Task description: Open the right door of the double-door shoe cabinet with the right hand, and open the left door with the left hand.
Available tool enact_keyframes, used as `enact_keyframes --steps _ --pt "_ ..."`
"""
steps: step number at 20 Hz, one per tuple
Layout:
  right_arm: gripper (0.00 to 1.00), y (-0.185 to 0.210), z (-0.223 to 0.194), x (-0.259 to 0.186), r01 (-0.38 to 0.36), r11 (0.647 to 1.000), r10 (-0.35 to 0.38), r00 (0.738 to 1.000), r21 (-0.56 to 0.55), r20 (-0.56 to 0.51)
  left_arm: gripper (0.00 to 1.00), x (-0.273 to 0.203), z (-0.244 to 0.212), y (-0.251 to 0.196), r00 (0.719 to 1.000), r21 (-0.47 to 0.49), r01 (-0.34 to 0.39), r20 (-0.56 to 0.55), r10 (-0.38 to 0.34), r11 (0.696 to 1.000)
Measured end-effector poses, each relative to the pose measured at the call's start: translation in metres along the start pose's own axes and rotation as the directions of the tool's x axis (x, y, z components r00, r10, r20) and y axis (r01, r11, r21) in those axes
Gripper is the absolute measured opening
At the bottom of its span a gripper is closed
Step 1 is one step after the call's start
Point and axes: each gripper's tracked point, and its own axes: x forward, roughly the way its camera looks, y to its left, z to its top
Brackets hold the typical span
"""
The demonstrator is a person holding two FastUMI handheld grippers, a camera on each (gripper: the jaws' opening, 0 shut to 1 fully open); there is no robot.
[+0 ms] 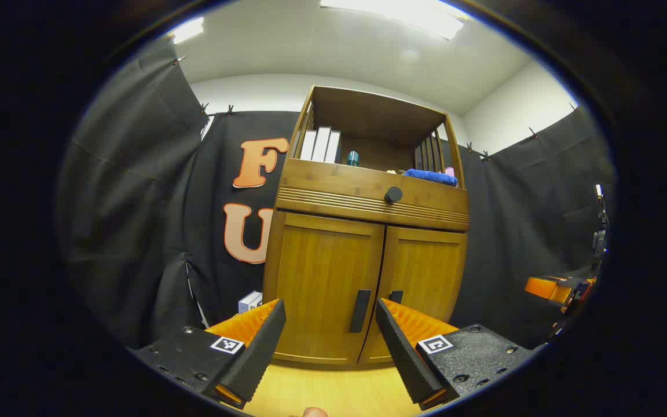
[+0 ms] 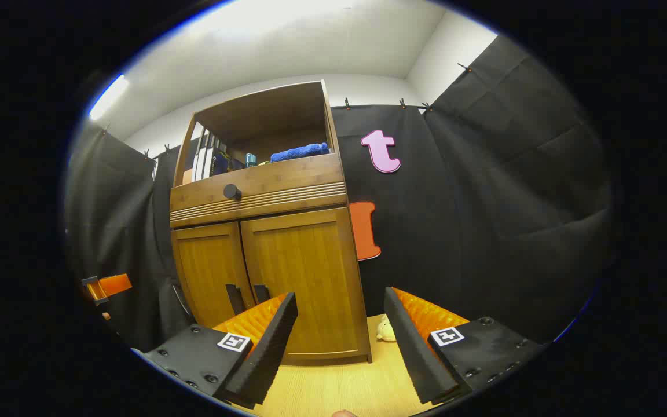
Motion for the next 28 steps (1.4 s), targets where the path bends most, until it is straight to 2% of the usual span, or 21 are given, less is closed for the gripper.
enact_keyframes --steps 3,4,7,8,15,16,17,20,22,26,27,28 --pt "0.88 -0.003 -0.001 0.001 0.005 1.0 -0.005 1.0 0.005 -0.006 0.92 -0.002 0.004 -0.004 1.0 0.006 0.007 0.006 -0.007 1.0" --pt "0.98 -0.004 -0.001 0.002 0.005 1.0 -0.005 1.0 0.007 -0.005 0.92 -0.002 0.004 -0.005 1.0 0.006 0.011 0.006 -0.011 1.0" --pt "0.98 -0.003 -0.001 0.0 0.004 1.0 -0.004 1.0 0.011 -0.006 0.94 -0.003 0.005 -0.008 1.0 0.013 0.013 0.001 -0.013 1.0" --pt "0.98 -0.003 0.0 -0.001 0.004 1.0 -0.004 1.0 0.008 -0.005 0.92 -0.004 0.006 -0.008 1.0 0.017 0.012 0.001 -0.012 1.0" --pt "0.98 -0.001 0.001 -0.004 0.007 1.0 -0.007 1.0 -0.006 -0.004 0.92 -0.007 0.015 -0.01 1.0 0.025 0.011 0.016 -0.011 1.0" --pt "0.98 -0.002 0.0 -0.005 0.007 1.0 -0.007 1.0 -0.005 -0.006 0.94 -0.007 0.015 -0.01 1.0 0.025 0.013 0.017 -0.013 1.0" --pt "0.98 -0.002 -0.001 -0.004 0.007 1.0 -0.007 1.0 -0.001 -0.008 0.92 -0.008 0.015 -0.01 1.0 0.025 0.015 0.016 -0.015 1.0" --pt "0.98 -0.001 -0.003 -0.003 0.004 1.0 -0.004 1.0 0.005 -0.014 0.94 -0.006 0.011 -0.005 1.0 0.022 0.005 0.003 -0.005 1.0" --pt "0.98 -0.001 -0.004 -0.001 0.003 1.0 -0.003 1.0 0.002 -0.018 0.92 -0.005 0.012 -0.002 1.0 0.026 -0.002 0.001 0.002 1.0" --pt "0.98 0.001 -0.006 0.004 0.007 1.0 -0.007 1.0 0.004 -0.02 0.94 -0.006 0.014 0.0 1.0 0.031 -0.005 0.006 0.004 1.0" --pt "0.98 0.003 -0.008 0.006 0.004 1.0 -0.004 1.0 0.005 -0.022 0.92 -0.006 0.014 -0.002 1.0 0.033 -0.001 0.007 0.001 0.999" --pt "0.98 0.005 -0.01 0.006 0.002 1.0 -0.002 1.0 0.004 -0.024 0.94 -0.005 0.014 -0.001 1.0 0.036 -0.001 0.006 0.001 0.999"
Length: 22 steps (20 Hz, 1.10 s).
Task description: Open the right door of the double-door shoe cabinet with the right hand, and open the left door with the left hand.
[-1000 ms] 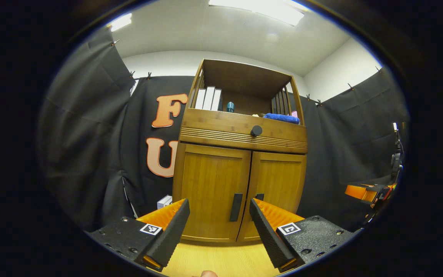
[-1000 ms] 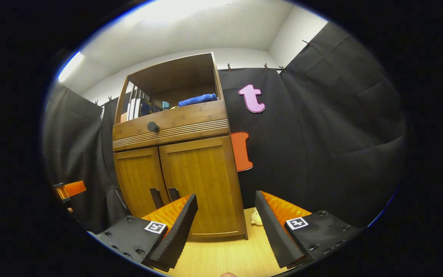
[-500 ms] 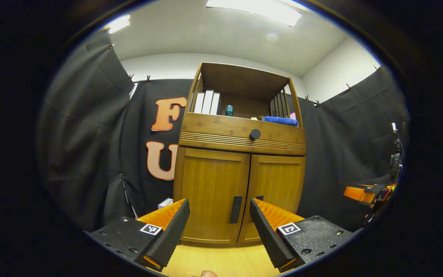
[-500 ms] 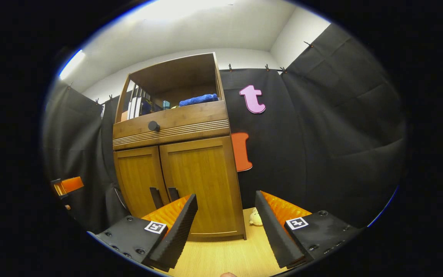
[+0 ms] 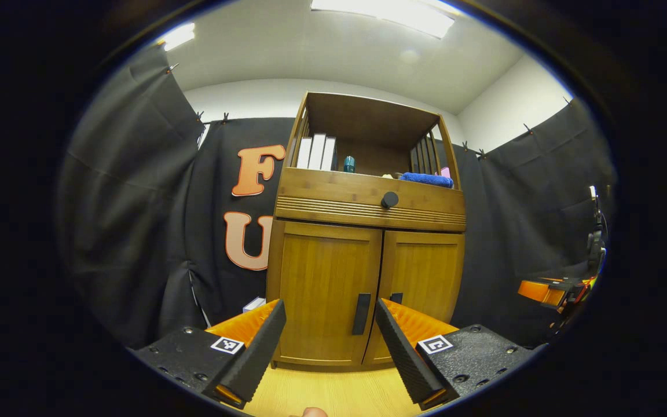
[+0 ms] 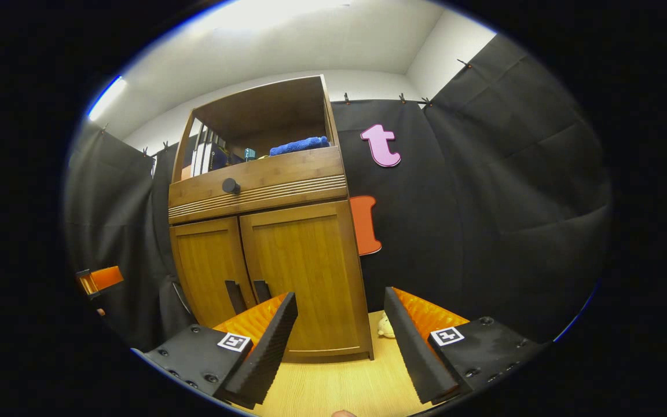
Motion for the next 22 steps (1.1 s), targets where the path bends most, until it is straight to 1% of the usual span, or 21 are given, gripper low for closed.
enact_keyframes --steps 4,5,7,8,10,11,12,13,14,15,16,18,19,20,21,22 --pt "0.98 0.009 -0.005 0.008 -0.009 1.0 0.009 1.0 0.001 -0.009 0.94 0.002 -0.003 0.004 1.0 -0.002 0.0 -0.009 0.0 1.0" --pt "0.98 0.012 -0.007 0.011 -0.013 1.0 0.014 1.0 0.004 -0.012 0.92 0.002 -0.004 0.005 1.0 -0.003 -0.001 -0.011 0.001 1.0" --pt "0.97 0.017 -0.011 0.018 -0.02 1.0 0.02 1.0 0.009 -0.017 0.92 0.003 -0.006 0.009 1.0 -0.004 -0.006 -0.014 0.006 1.0" --pt "0.97 0.019 -0.014 0.022 -0.022 1.0 0.022 1.0 0.011 -0.021 0.94 0.003 -0.006 0.012 1.0 -0.003 -0.01 -0.015 0.01 1.0" --pt "0.97 0.022 -0.019 0.03 -0.019 1.0 0.019 1.0 0.008 -0.024 0.94 0.003 -0.007 0.018 1.0 0.001 -0.024 -0.015 0.024 1.0" --pt "0.97 0.023 -0.02 0.035 -0.015 1.0 0.015 1.0 0.005 -0.022 0.92 0.004 -0.006 0.022 0.999 0.003 -0.031 -0.011 0.031 1.0" --pt "0.97 0.025 -0.022 0.039 -0.013 1.0 0.013 1.0 0.002 -0.021 0.94 0.003 -0.006 0.024 0.999 0.005 -0.037 -0.009 0.037 0.999" --pt "0.97 0.027 -0.024 0.043 -0.015 1.0 0.015 1.0 0.002 -0.021 0.92 0.004 -0.008 0.028 0.999 0.008 -0.043 -0.008 0.043 0.999" --pt "0.97 0.029 -0.026 0.048 -0.017 1.0 0.017 1.0 0.003 -0.023 0.94 0.005 -0.008 0.03 0.999 0.011 -0.048 -0.008 0.048 0.999" --pt "0.97 0.032 -0.029 0.053 -0.021 1.0 0.021 0.999 0.003 -0.025 0.92 0.006 -0.009 0.033 0.999 0.015 -0.052 -0.01 0.052 0.999" --pt "0.97 0.035 -0.032 0.057 -0.024 1.0 0.025 0.999 0.004 -0.027 0.94 0.007 -0.011 0.035 0.998 0.017 -0.055 -0.014 0.055 0.998" --pt "0.97 0.04 -0.038 0.066 -0.033 0.999 0.034 0.999 0.008 -0.03 0.94 0.009 -0.014 0.038 0.998 0.019 -0.058 -0.021 0.058 0.998" --pt "0.97 0.043 -0.041 0.073 -0.037 0.999 0.037 0.999 0.01 -0.033 0.92 0.01 -0.015 0.039 0.998 0.019 -0.059 -0.023 0.06 0.998" --pt "0.97 0.045 -0.044 0.078 -0.04 0.999 0.041 0.998 0.013 -0.038 0.92 0.011 -0.016 0.042 0.998 0.019 -0.061 -0.025 0.062 0.998" --pt "0.97 0.049 -0.048 0.083 -0.047 0.999 0.048 0.998 0.016 -0.042 0.94 0.012 -0.017 0.043 0.998 0.019 -0.063 -0.028 0.064 0.998" --pt "0.98 0.054 -0.051 0.089 -0.059 0.998 0.06 0.997 0.015 -0.042 0.94 0.013 -0.018 0.045 0.997 0.02 -0.066 -0.029 0.067 0.998"
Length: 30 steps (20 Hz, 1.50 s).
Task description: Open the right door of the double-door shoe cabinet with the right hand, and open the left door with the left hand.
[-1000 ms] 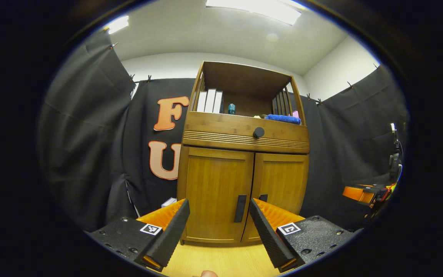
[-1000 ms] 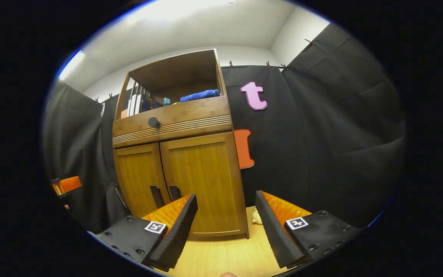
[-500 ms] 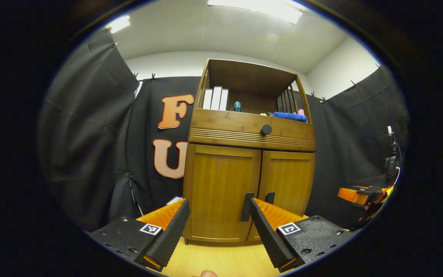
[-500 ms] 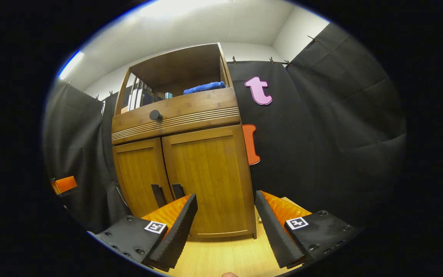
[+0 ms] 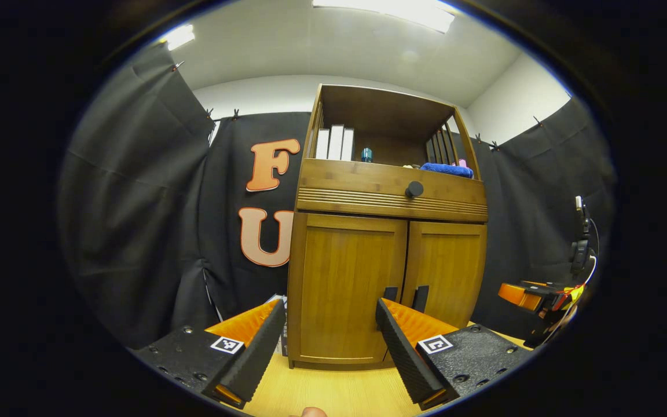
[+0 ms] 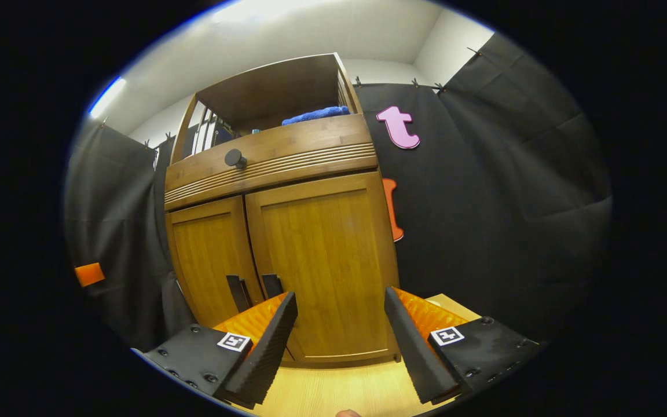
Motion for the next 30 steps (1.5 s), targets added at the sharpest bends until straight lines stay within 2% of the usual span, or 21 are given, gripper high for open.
enact_keyframes --steps 6,7,10,11,15,16,23,24,26,27,28,30 --pt "0.98 0.026 -0.015 0.036 -0.043 0.999 0.043 0.999 -0.018 -0.009 0.94 0.009 -0.007 0.008 1.0 0.024 -0.01 -0.021 0.01 1.0" --pt "0.98 0.032 -0.019 0.042 -0.054 0.998 0.054 0.998 -0.014 -0.017 0.92 0.01 -0.008 0.008 1.0 0.029 -0.008 -0.026 0.009 1.0" --pt "0.98 0.05 -0.03 0.061 -0.091 0.996 0.09 0.995 -0.014 -0.038 0.92 0.014 -0.012 0.012 0.999 0.037 -0.006 -0.035 0.007 0.999" --pt "1.0 0.056 -0.036 0.068 -0.098 0.995 0.097 0.994 -0.019 -0.047 0.94 0.015 -0.014 0.014 0.999 0.039 -0.006 -0.039 0.008 0.999" --pt "0.98 0.073 -0.057 0.101 -0.122 0.992 0.12 0.989 -0.019 -0.089 0.92 0.022 -0.024 0.021 0.998 0.044 -0.009 -0.059 0.012 0.999" --pt "0.98 0.077 -0.062 0.108 -0.128 0.992 0.126 0.987 -0.016 -0.099 0.94 0.023 -0.026 0.024 0.998 0.045 -0.01 -0.063 0.013 0.999" --pt "0.98 0.09 -0.081 0.15 -0.109 0.993 0.105 0.989 -0.041 -0.101 0.92 0.03 -0.027 0.043 0.998 0.07 -0.037 -0.046 0.041 0.997" --pt "0.87 0.094 -0.084 0.154 -0.114 0.993 0.109 0.988 -0.041 -0.105 0.94 0.03 -0.029 0.044 0.998 0.072 -0.04 -0.046 0.044 0.997" --pt "0.86 0.098 -0.091 0.159 -0.122 0.992 0.116 0.986 -0.043 -0.121 0.92 0.031 -0.031 0.044 0.998 0.074 -0.04 -0.05 0.044 0.996" --pt "0.86 0.098 -0.093 0.161 -0.122 0.991 0.115 0.985 -0.048 -0.126 0.94 0.034 -0.031 0.045 0.998 0.073 -0.039 -0.05 0.043 0.997" --pt "0.81 0.1 -0.095 0.165 -0.121 0.991 0.114 0.986 -0.051 -0.125 0.92 0.035 -0.032 0.045 0.998 0.071 -0.037 -0.049 0.041 0.997" --pt "0.72 0.099 -0.098 0.169 -0.12 0.991 0.112 0.986 -0.054 -0.127 0.94 0.036 -0.034 0.046 0.998 0.069 -0.034 -0.047 0.037 0.997"
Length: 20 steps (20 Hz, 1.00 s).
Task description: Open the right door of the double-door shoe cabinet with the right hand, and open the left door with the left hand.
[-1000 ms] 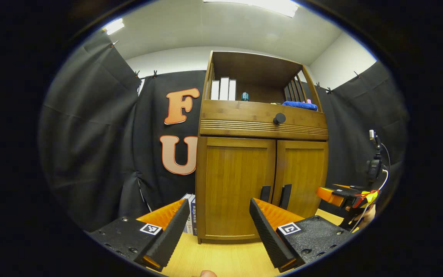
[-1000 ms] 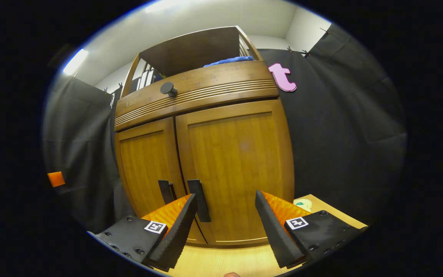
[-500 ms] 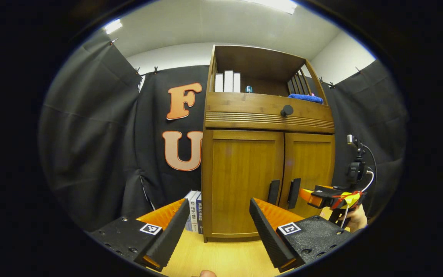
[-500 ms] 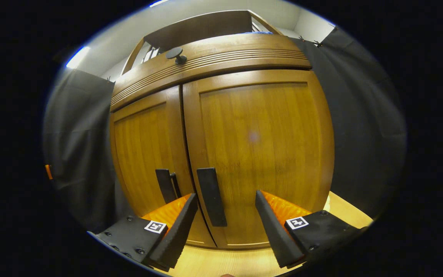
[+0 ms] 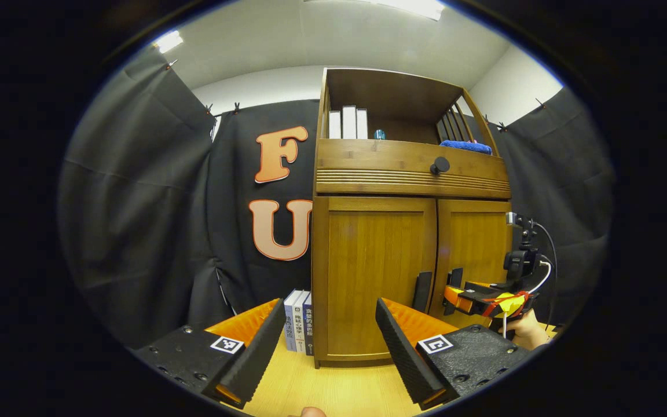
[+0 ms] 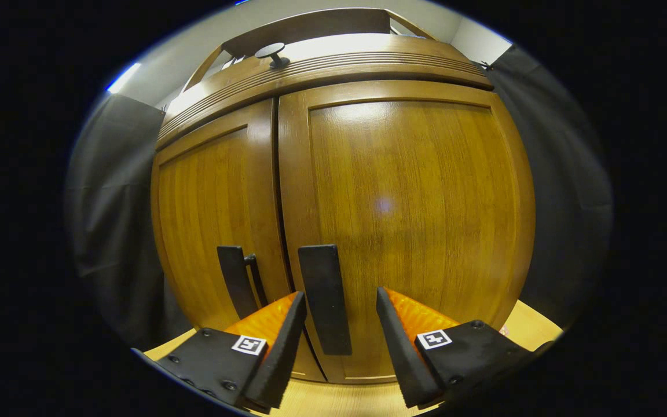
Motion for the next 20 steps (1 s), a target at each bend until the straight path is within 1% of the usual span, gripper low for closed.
enact_keyframes --steps 1,2,5,6,7,9,10,11,12,13,14,15,16,17,18,19,20 --pt "0.68 0.002 -0.003 0.002 -0.009 1.0 0.009 1.0 0.007 -0.005 0.92 0.001 -0.001 0.001 1.0 -0.002 0.001 0.001 -0.001 1.0" --pt "0.63 0.004 -0.003 0.002 -0.012 1.0 0.012 1.0 0.007 -0.012 0.92 0.003 -0.002 0.001 1.0 -0.003 -0.001 -0.001 0.001 1.0" --pt "0.57 0.005 -0.002 0.005 0.001 1.0 -0.002 1.0 -0.018 -0.014 0.92 0.006 -0.007 0.005 1.0 -0.009 -0.009 -0.008 0.009 1.0" --pt "0.55 0.004 -0.003 0.006 0.011 0.999 -0.012 1.0 -0.033 -0.02 0.94 0.007 -0.008 0.006 1.0 -0.012 -0.011 -0.009 0.011 1.0" --pt "0.48 0.003 -0.004 0.007 0.016 0.999 -0.017 1.0 -0.045 -0.024 0.92 0.007 -0.01 0.007 1.0 -0.013 -0.012 -0.011 0.012 1.0" --pt "0.48 0.003 -0.008 0.009 0.025 0.998 -0.028 0.999 -0.055 -0.042 0.92 0.008 -0.012 0.008 1.0 -0.012 -0.017 -0.013 0.017 1.0" --pt "0.54 -0.001 -0.008 0.008 0.054 0.996 -0.057 0.998 -0.068 -0.039 0.94 0.008 -0.013 0.009 1.0 -0.013 -0.017 -0.014 0.017 1.0" --pt "0.47 -0.001 -0.009 0.012 0.066 0.996 -0.068 0.997 -0.066 -0.039 0.92 0.008 -0.013 0.009 1.0 -0.016 -0.017 -0.015 0.017 1.0" --pt "0.39 -0.002 -0.01 0.012 0.064 0.995 -0.067 0.997 -0.073 -0.041 0.97 0.008 -0.013 0.01 1.0 -0.017 -0.019 -0.014 0.019 1.0" --pt "0.39 -0.003 -0.01 0.009 0.064 0.996 -0.068 0.997 -0.069 -0.049 0.94 0.007 -0.014 0.011 1.0 -0.018 -0.024 -0.012 0.024 1.0" --pt "0.35 -0.001 -0.01 0.008 0.063 0.996 -0.067 0.996 -0.065 -0.053 0.92 0.007 -0.013 0.012 1.0 -0.021 -0.029 -0.007 0.029 0.999" --pt "0.35 -0.001 -0.011 0.004 0.064 0.996 -0.067 0.996 -0.058 -0.058 0.92 0.005 -0.014 0.014 0.999 -0.025 -0.034 -0.003 0.034 0.999" --pt "0.41 -0.001 -0.011 0.001 0.064 0.996 -0.067 0.996 -0.055 -0.058 0.92 0.003 -0.013 0.017 0.999 -0.027 -0.036 -0.002 0.036 0.999" --pt "0.35 -0.001 -0.012 -0.003 0.065 0.996 -0.068 0.996 -0.057 -0.055 0.92 -0.003 -0.013 0.019 0.999 -0.027 -0.037 -0.002 0.037 0.999" --pt "0.41 -0.002 -0.012 -0.01 0.066 0.996 -0.069 0.996 -0.058 -0.053 0.92 -0.007 -0.012 0.02 0.999 -0.024 -0.038 0.0 0.038 0.999" --pt "0.35 -0.002 -0.013 -0.015 0.065 0.996 -0.068 0.996 -0.058 -0.052 0.92 -0.008 -0.011 0.019 0.999 -0.023 -0.04 0.005 0.04 0.999" --pt "0.35 -0.003 -0.012 -0.023 0.062 0.996 -0.066 0.996 -0.059 -0.056 0.92 -0.011 -0.01 0.02 0.999 -0.025 -0.04 0.009 0.041 0.999"
